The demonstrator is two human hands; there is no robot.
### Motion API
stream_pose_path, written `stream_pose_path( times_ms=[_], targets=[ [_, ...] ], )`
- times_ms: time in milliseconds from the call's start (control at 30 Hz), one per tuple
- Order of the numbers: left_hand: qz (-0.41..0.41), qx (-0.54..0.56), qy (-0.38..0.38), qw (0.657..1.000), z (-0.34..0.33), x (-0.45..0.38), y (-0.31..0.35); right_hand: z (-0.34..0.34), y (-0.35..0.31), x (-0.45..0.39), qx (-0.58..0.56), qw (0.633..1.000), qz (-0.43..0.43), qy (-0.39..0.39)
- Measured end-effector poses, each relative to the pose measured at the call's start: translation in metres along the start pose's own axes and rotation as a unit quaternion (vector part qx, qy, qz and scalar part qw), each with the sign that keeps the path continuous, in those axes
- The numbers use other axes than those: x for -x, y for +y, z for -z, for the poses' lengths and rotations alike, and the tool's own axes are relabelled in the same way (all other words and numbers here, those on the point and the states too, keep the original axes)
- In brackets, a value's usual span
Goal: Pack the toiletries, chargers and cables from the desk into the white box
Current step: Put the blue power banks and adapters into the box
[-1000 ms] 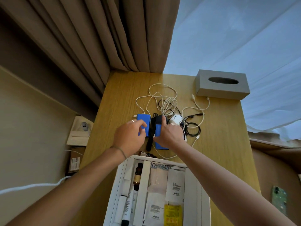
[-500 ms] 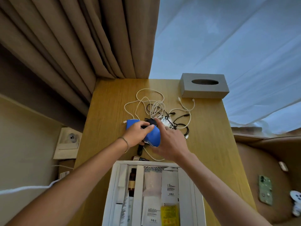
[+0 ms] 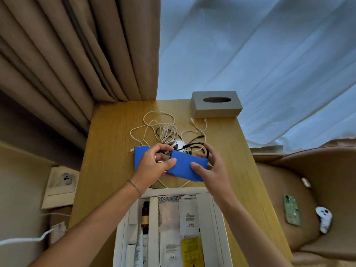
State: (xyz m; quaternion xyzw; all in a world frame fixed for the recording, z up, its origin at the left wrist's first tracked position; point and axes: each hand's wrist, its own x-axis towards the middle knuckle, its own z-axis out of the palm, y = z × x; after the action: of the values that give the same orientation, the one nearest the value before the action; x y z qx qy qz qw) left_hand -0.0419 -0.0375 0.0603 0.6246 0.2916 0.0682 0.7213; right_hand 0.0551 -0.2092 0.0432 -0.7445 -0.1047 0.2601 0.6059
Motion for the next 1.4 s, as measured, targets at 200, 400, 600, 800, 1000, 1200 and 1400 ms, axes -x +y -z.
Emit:
stream_pose_path(
  times_ms=[200,400,600,800,1000,1200,1400],
  targets=[
    [-0.026,-0.08,-0.023,0.996,-0.003,0.015,0.001,0.012,-0.009,0.021,-0.117,0.993,-0.001,-0.027],
    [-0.331,-0.421,-0.066,0.842,-0.015,0.012,0.044,0.021,-0.027,0.047,-0.088,0.988,0.054,-0.118],
    [-0.179,-0.477,-0.202,0.836,-0.023,0.011,0.059,0.032,-0.029,0.074,-0.096,0.979,0.071,-0.164],
    [-0.077,-0.413,-0.277,0.864,0.003,0.021,0.038,0.043,0.003,0.1,-0.028,0.992,-0.027,-0.119],
    [-0.044,-0.496,-0.249,0.83,0.006,0.031,0.008,0.012,0.056,0.111,0.147,0.969,-0.161,-0.118],
    [-0.006,-0.58,-0.292,0.76,0.002,0.048,-0.017,-0.001,0.099,0.109,0.265,0.925,-0.211,-0.172],
    [0.023,-0.553,-0.311,0.772,-0.004,0.054,-0.038,0.0,0.109,0.102,0.367,0.884,-0.208,-0.203]
  ],
)
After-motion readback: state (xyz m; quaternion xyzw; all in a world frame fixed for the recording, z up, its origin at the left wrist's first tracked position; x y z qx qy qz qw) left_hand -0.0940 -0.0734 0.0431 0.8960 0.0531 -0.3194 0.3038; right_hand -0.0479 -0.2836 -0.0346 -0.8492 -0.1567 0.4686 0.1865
